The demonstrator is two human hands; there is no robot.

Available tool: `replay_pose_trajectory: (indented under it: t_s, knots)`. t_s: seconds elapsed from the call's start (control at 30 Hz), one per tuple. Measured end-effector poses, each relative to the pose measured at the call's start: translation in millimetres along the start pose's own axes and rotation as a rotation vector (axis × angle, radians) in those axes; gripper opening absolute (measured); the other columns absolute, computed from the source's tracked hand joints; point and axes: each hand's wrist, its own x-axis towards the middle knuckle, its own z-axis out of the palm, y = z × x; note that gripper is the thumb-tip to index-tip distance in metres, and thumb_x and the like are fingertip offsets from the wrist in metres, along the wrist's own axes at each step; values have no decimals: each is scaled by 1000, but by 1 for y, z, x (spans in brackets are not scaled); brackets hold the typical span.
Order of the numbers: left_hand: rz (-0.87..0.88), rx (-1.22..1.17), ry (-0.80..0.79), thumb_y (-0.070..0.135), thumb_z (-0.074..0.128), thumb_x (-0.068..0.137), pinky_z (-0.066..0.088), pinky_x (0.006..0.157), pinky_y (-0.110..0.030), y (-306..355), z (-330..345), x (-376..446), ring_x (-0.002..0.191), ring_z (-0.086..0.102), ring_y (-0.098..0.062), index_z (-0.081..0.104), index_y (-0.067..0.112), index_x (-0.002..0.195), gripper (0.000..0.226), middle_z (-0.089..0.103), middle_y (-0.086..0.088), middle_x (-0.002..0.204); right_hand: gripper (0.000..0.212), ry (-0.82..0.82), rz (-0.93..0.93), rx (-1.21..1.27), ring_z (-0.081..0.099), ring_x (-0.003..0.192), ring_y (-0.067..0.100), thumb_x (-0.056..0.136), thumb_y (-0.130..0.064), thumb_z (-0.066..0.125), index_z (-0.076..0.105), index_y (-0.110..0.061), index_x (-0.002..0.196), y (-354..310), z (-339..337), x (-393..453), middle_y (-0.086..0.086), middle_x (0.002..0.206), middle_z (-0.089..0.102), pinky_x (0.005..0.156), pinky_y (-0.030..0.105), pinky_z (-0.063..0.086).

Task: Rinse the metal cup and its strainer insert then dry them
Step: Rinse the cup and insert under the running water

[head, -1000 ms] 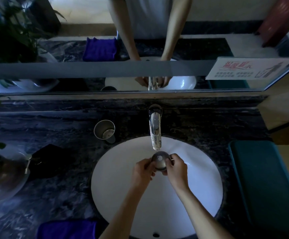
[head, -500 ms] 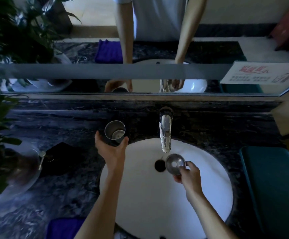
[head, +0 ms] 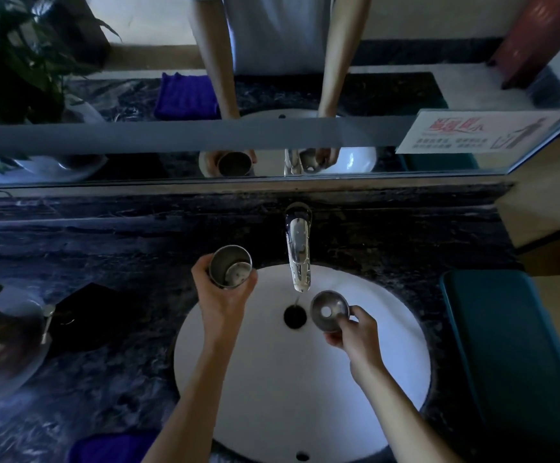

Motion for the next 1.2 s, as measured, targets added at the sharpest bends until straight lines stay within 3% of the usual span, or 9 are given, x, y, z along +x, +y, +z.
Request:
replay_pose_trajectory:
  t_s: [0.2,0.27,0.33,0.43,0.53,0.7,0.87,1.0,1.2]
  knots:
    - [-103,110,-201,13,94,66,61,87,-36,-27,29,-41,100,68,-16,48,28,126,77,65,1,113,7,16,-1,83,70,65,29,94,-3,59,63,2,94,-3,-10,0,19,87,70,67,35,64]
    - [-112,132,-267,4,93,65,55,92,-19,-35,40,-50,106,64,-19,47,20,136,86,62,-2,121,8,20,-11,105,69,62,26,96,-4,59,63,2,94,-4,-14,1,18,86,69,69,38,64]
    - [-104,130,-316,-7,90,64,49,81,-4,-38,49,-56,102,63,-16,52,18,130,81,64,2,115,11,30,-14,120,68,59,24,97,-7,60,63,2,92,-4,-19,2,18,85,68,70,39,64]
    - [-91,137,-369,-4,90,60,55,82,-15,-45,58,-57,101,66,-15,56,34,114,74,68,8,111,11,44,-9,142,67,59,23,98,-7,59,63,1,91,-4,-25,2,16,85,68,66,36,62]
    - [-110,98,-393,7,88,58,59,88,-37,-47,61,-58,107,67,-18,56,36,117,73,69,4,115,11,63,3,163,67,61,25,98,-6,59,63,0,90,-4,-30,1,16,85,68,65,35,61]
    - [-163,67,-419,-3,90,68,56,83,-19,-50,65,-57,103,68,-6,53,34,123,76,69,4,114,12,62,10,175,67,61,26,98,-6,58,61,0,88,-8,-34,1,16,84,68,63,33,61]
    - [-222,8,-441,4,91,70,58,90,-27,-49,67,-57,107,69,-10,53,24,131,74,69,2,119,12,64,18,172,66,62,26,98,-5,58,60,3,90,-11,-34,-2,16,83,67,61,31,62]
    - [-295,-67,-422,10,88,69,57,76,-25,-48,66,-58,94,70,-8,57,22,122,62,70,-3,111,13,66,29,176,67,61,25,98,-6,58,59,7,93,-11,-35,-3,15,82,69,62,31,62]
    - [-360,-86,-445,14,88,67,55,80,-27,-54,67,-62,102,68,-14,55,24,126,68,68,-3,114,19,125,10,189,65,62,27,97,-1,53,54,-3,78,-10,-38,-5,15,81,68,59,29,60]
